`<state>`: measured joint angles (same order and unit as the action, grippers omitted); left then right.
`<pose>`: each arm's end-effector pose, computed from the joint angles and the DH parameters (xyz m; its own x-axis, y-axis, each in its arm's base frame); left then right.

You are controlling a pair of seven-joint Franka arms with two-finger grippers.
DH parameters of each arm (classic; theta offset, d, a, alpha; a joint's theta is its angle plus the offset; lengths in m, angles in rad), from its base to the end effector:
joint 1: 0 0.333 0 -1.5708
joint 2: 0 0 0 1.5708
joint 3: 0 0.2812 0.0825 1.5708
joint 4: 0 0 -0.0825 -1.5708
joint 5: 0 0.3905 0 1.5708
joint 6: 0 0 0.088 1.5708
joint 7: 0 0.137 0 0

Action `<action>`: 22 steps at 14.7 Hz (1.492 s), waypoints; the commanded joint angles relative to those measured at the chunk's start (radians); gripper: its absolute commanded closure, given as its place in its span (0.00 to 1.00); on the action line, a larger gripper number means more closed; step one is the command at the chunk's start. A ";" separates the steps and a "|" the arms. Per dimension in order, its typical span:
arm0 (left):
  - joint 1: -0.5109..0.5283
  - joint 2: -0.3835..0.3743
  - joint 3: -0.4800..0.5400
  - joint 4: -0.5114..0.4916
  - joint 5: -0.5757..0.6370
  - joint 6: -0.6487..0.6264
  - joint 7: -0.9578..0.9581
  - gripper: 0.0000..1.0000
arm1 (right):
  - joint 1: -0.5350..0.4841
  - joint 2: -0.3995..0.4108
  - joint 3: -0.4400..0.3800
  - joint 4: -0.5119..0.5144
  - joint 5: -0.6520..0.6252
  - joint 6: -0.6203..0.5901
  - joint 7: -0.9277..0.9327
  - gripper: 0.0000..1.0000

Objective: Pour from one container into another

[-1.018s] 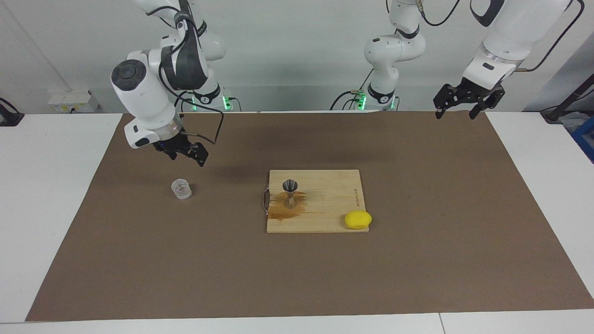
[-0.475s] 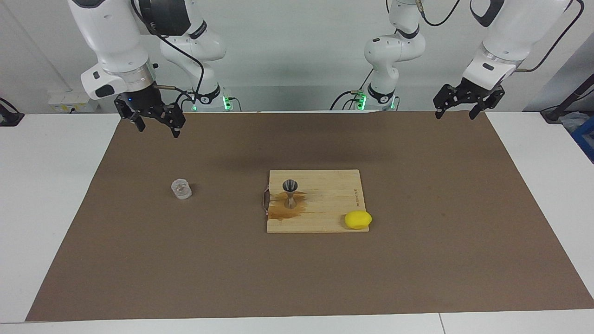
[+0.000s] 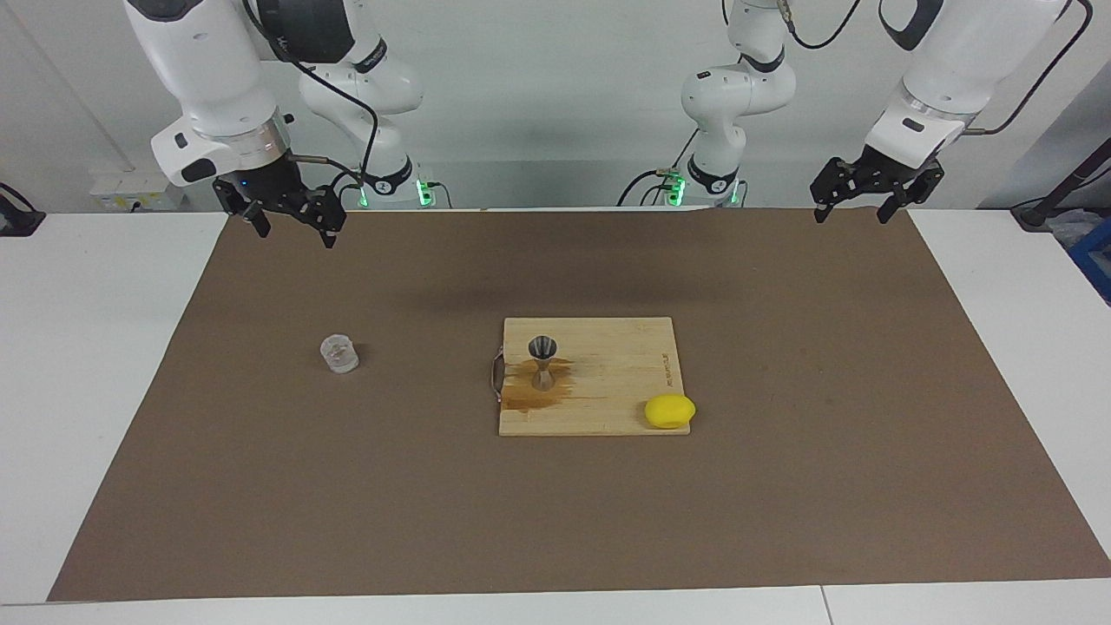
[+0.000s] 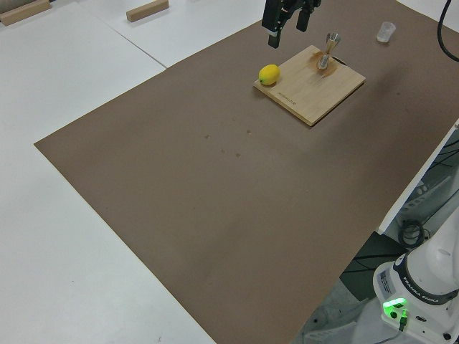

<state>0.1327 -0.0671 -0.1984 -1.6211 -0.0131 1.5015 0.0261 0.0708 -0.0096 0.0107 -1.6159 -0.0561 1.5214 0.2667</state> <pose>0.5321 -0.0397 0.5660 0.9944 -0.0913 -0.0538 -0.0914 -0.9958 0.0013 0.5479 0.0368 0.5398 0.9801 -0.1866 -0.0669 -0.1815 -0.9804 0.0765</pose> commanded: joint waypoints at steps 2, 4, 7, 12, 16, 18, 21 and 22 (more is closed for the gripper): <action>0.005 -0.027 -0.006 -0.031 0.018 0.013 -0.011 0.00 | -0.009 -0.043 0.003 -0.059 0.004 0.014 -0.007 0.00; 0.005 -0.025 -0.006 -0.031 0.018 0.013 -0.011 0.00 | -0.009 -0.043 0.003 -0.058 0.025 0.014 -0.003 0.00; 0.005 -0.025 -0.006 -0.031 0.018 0.013 -0.011 0.00 | -0.012 -0.039 0.002 -0.055 0.042 0.016 -0.003 0.00; 0.005 -0.027 -0.006 -0.031 0.018 0.013 -0.011 0.00 | -0.011 -0.039 0.002 -0.052 0.042 0.016 -0.017 0.00; 0.005 -0.025 -0.006 -0.031 0.018 0.013 -0.011 0.00 | -0.020 -0.039 0.000 -0.052 0.042 0.014 -0.017 0.00; 0.005 -0.025 -0.007 -0.031 0.018 0.013 -0.011 0.00 | -0.019 -0.039 0.002 -0.052 0.044 0.019 -0.018 0.00; 0.005 -0.025 -0.007 -0.031 0.018 0.013 -0.011 0.00 | -0.020 -0.041 0.002 -0.058 0.053 0.028 -0.023 0.00; 0.005 -0.025 -0.006 -0.031 0.018 0.013 -0.011 0.00 | -0.019 -0.043 0.002 -0.062 0.055 0.029 -0.024 0.00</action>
<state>0.1327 -0.0671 -0.1984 -1.6217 -0.0131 1.5014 0.0260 0.0652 -0.0258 0.0095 -1.6427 -0.0288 1.5294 0.2667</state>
